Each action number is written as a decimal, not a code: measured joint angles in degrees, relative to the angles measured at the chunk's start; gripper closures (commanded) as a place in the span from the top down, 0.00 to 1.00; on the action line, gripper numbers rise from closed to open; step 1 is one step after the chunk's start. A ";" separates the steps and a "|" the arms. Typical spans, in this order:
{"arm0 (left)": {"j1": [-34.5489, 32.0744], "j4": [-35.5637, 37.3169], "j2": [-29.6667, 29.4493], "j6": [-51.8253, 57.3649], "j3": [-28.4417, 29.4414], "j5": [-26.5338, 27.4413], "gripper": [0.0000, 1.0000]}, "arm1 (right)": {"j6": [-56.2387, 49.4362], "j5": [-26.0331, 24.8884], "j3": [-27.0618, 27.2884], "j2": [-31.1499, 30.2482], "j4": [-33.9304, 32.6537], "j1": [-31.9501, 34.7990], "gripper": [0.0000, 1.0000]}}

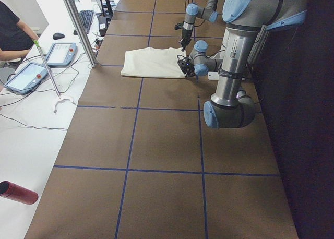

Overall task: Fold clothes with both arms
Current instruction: 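Move both grippers to the shirt's near corners and grasp them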

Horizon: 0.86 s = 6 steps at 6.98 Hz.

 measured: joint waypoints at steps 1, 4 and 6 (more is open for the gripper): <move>0.01 0.02 0.02 -0.28 -0.14 0.00 0.00 | 0.00 0.02 0.22 -0.09 0.00 0.02 0.00; 0.07 0.10 4.45 -0.86 -7.75 -0.10 0.00 | 0.00 0.01 3.62 -2.07 0.04 -0.35 0.00; 4.04 0.06 9.85 -5.63 -16.42 0.50 0.00 | 0.46 0.01 10.26 -5.52 0.10 -3.47 0.00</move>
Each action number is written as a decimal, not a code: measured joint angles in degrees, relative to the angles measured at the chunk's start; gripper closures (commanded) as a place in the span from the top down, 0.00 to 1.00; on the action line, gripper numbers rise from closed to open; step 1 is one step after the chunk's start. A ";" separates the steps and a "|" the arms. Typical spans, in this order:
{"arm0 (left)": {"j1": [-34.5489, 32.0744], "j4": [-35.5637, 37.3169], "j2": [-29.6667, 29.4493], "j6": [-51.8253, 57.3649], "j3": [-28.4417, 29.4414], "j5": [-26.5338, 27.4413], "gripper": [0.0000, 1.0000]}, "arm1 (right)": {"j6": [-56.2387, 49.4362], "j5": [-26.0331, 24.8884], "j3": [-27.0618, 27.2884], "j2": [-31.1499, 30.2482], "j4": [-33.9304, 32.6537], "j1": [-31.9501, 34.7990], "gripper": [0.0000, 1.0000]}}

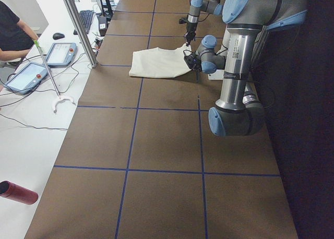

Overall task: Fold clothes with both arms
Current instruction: 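Move both grippers to the shirt's near corners and grasp them, then lift the near edge with both grippers and fold it toward the collar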

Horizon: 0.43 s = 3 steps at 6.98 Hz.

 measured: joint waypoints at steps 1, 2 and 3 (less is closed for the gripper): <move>2.40 -0.01 0.73 -2.83 -2.64 1.02 0.00 | 0.35 -0.08 2.06 -0.57 0.01 -2.15 0.00; 3.79 0.00 0.78 -4.43 -4.62 1.75 0.00 | 0.56 -0.14 3.71 -0.81 -0.02 -3.59 0.00; 3.75 0.04 0.57 -4.71 -5.71 2.00 0.00 | 0.64 -0.13 5.17 -0.98 -0.12 -3.74 0.00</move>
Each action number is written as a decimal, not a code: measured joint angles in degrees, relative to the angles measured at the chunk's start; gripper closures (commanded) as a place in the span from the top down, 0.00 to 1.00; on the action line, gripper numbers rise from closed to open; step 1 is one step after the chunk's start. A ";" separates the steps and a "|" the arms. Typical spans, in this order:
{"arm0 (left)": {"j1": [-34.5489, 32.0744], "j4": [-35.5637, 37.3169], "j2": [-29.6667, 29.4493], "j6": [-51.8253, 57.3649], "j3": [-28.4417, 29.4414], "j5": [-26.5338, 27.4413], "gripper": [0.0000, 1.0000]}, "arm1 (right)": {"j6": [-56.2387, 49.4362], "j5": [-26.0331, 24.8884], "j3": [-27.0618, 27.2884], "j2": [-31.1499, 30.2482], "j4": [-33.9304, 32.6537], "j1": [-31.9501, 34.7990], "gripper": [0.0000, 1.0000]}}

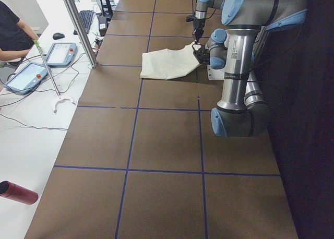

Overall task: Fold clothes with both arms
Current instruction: 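Lift the near edge with both grippers and fold it toward the collar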

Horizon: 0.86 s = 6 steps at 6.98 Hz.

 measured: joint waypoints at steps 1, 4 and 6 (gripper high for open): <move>-1.94 0.10 -0.73 1.27 -0.17 -0.03 0.00 | 0.01 -0.01 0.65 0.12 -0.14 0.90 0.00; -16.63 6.62 -10.73 13.33 6.87 -5.40 0.00 | -0.55 1.46 -3.89 4.95 -0.36 10.25 0.00; -22.80 7.55 -16.08 18.63 15.35 -7.76 0.00 | -1.53 6.44 -13.05 10.76 -0.13 17.94 0.00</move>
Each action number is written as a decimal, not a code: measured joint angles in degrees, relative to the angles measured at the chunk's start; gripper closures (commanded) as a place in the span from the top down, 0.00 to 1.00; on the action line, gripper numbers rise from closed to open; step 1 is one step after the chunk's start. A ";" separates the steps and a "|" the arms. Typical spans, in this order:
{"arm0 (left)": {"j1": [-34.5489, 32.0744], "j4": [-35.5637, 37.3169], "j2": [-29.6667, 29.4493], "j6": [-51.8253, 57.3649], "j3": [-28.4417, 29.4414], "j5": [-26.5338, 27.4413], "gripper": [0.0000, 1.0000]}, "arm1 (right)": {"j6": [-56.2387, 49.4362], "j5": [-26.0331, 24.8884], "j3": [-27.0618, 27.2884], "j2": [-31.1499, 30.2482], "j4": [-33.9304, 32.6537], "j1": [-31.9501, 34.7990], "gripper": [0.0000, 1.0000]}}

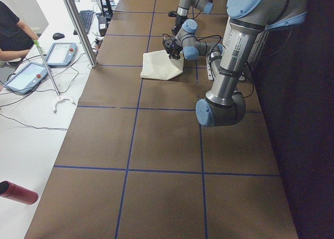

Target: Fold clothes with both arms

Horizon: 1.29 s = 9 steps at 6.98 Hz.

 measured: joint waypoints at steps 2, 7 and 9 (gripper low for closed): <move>-4.04 -1.49 -4.15 3.16 7.76 -0.29 0.00 | -2.69 2.10 -9.51 5.02 0.10 4.27 0.00; -8.59 -11.84 -10.33 12.73 25.73 -0.22 0.46 | -7.67 5.31 -29.47 12.95 9.39 8.65 0.00; -10.48 -14.80 -8.49 16.16 22.90 -3.31 0.24 | -8.61 5.62 -31.47 13.27 10.84 8.86 0.00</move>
